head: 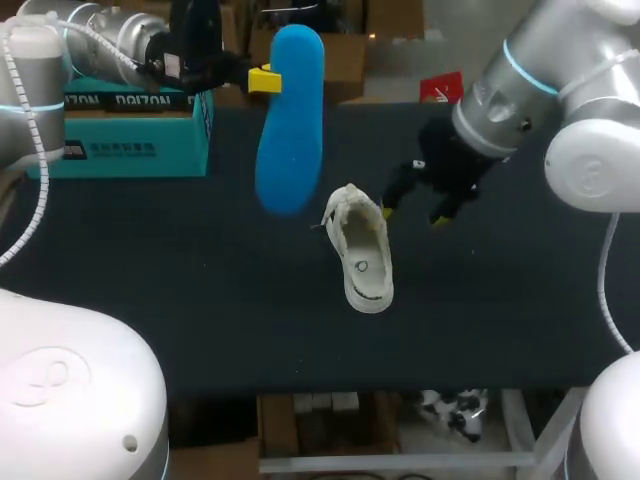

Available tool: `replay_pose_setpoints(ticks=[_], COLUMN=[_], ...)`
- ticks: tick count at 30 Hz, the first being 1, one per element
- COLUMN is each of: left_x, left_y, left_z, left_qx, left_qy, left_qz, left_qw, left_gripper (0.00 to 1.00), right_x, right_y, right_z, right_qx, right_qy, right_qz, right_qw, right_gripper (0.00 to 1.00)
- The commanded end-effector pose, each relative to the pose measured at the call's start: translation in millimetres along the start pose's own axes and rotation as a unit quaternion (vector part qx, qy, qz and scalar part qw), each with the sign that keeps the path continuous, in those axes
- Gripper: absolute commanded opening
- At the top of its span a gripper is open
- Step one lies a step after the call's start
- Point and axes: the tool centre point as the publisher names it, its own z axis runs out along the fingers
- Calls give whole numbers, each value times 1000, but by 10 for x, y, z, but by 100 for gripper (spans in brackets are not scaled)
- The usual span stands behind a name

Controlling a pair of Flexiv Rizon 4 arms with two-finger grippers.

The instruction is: Open the shoe tongue, take the insole out of the shoe, put the insole back into the shoe, and pack the shoe into the shoebox

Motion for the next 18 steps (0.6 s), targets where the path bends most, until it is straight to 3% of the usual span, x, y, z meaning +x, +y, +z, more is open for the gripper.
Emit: replay_pose_setpoints(ticks=[1,6,10,16,18], left_x=[150,245,297,342,357], left_y=[23,35,58,78,73], left_z=[143,220,257,301,306], left_qx=[7,12,14,19,23], left_qy=[-57,-61,-63,-67,-71], left_qz=[0,-4,-4,-6,-8], left_qw=[998,998,998,998,997], left_gripper=[0,0,0,0,0], right_x=[-103,-103,-101,-50,9], right_y=[-45,-45,-71,-207,-247], right_z=[-49,-49,-53,-145,-222], right_qx=[-1,-1,26,75,82], right_qy=[104,104,132,205,229], right_qz=[29,29,94,222,222], right_qw=[994,994,986,950,944], right_gripper=[100,100,100,100,100])
